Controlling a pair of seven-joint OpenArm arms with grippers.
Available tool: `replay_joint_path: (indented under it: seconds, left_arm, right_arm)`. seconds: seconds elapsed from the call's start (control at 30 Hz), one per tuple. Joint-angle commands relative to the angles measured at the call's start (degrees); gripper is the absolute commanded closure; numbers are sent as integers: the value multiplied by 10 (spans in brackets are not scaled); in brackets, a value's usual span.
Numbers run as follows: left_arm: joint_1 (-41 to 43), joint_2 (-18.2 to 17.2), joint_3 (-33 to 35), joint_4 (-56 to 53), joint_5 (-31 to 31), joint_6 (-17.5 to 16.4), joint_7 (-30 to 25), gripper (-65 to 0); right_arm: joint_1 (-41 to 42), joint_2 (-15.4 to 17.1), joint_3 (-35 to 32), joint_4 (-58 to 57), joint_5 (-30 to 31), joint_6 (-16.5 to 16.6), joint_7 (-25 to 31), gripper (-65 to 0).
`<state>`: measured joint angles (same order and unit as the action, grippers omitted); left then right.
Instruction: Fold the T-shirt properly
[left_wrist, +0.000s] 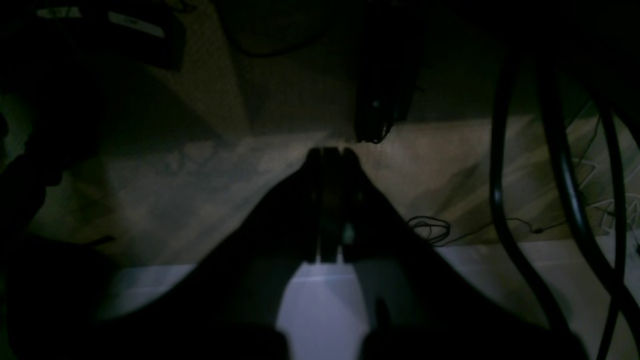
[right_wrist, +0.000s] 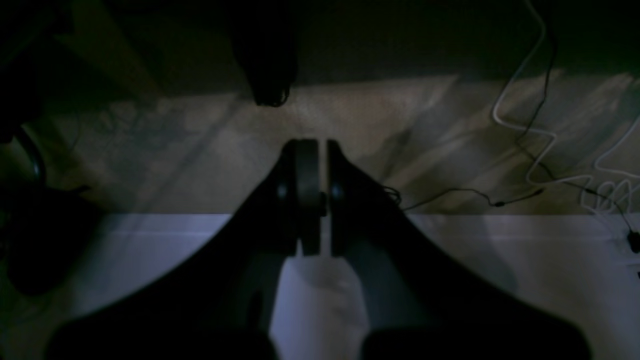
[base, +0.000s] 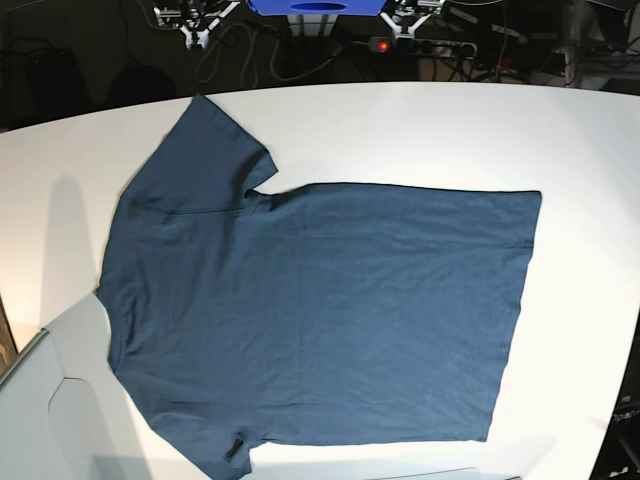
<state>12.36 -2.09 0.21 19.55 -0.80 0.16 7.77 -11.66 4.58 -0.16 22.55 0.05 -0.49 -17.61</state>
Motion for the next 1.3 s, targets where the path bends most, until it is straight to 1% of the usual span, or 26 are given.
replay_joint_path:
  seconds: [0.0,0.73,0.83,0.9,0.97,1.0,1.07,1.17,1.27]
  left_arm:
    - [4,-2,1,2,2,-1,4,0]
    - [8,-3,0,3,-1,-1,3,0]
    - [16,-17,-4,3,-3,-1,-22,0]
    - [34,-22,-4,7,-3,-1,-54,0]
    - [57,-24,-3,32,-3,-1,-80,0]
    - [72,-31,-4,53,-3,-1,-86,0]
    - [107,-43,-5,111,-4,-1,-86,0]
    - [156,-49,-6,199,-4,-1,-86,0]
    - [200,-59,-6,275,-5,-1,-86,0]
  right_arm:
    - [-3,3,-1,2,-1,8,-4,0]
    - [-6,3,-1,4,-1,9,0,0]
    - [-9,4,-1,5,-1,9,1,0]
    - [-17,11,-1,6,-1,10,2,0]
    - [-34,16,-1,39,-1,10,2,0]
    - [-49,20,-1,65,-1,10,2,0]
    - [-90,28,-1,139,-1,10,-2,0]
    - [-153,35,-1,247,-1,10,-4,0]
    - [-205,48,1,338,-1,10,-5,0]
